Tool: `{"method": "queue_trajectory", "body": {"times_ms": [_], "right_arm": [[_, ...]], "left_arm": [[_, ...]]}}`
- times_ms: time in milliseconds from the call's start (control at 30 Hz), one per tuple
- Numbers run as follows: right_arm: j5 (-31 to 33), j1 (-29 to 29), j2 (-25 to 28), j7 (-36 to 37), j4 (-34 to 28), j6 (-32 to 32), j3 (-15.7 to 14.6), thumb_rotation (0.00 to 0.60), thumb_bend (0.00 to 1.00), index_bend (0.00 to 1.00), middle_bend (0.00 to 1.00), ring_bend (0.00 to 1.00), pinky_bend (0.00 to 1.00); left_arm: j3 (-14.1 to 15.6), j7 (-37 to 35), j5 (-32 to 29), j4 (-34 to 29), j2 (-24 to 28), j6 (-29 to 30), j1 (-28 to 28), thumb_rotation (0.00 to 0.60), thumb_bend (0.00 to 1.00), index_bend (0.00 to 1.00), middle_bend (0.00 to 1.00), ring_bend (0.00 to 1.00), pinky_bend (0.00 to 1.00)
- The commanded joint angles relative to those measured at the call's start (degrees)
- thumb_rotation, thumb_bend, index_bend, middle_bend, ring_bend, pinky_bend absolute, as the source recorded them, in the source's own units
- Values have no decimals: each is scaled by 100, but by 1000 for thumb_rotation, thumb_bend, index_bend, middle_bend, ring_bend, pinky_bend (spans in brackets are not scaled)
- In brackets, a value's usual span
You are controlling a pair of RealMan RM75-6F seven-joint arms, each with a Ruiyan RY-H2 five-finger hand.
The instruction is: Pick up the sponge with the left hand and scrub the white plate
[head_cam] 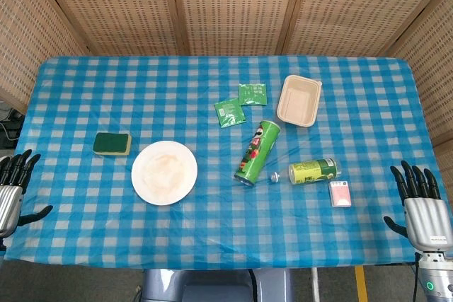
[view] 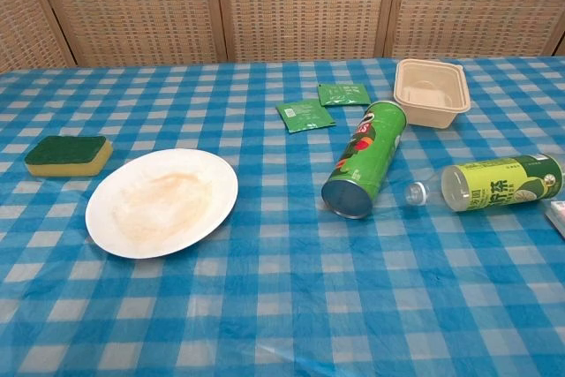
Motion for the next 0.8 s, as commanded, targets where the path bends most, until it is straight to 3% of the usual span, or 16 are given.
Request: {"method": "queue_trajectory", "body": {"times_ms": [33,333,633,800], "right_arm": [[-6,-1,-4,15,4,6,4,600,0,0,0,0,0],[-7,-8,11,62,-20,13,10,600,0,0,0,0,0],[235,46,-28,-2,54,-127,104,600,0,0,0,0,0],[404,64,-70,-73,91,-186,162,600,0,0,0,0,0]], "left_arm": [[1,-74,3,-8,14,2,3,600,0,0,0,0,0],[-154,-128,-179,167,-60,-459,-304,600,0,0,0,0,0],[-790,-185,-629,1189,-602,-2522,-1945,600,0,0,0,0,3],[-904,14,-1028,1972,-1142,-3431,-2594,600,20,0,0,0,38]]}}
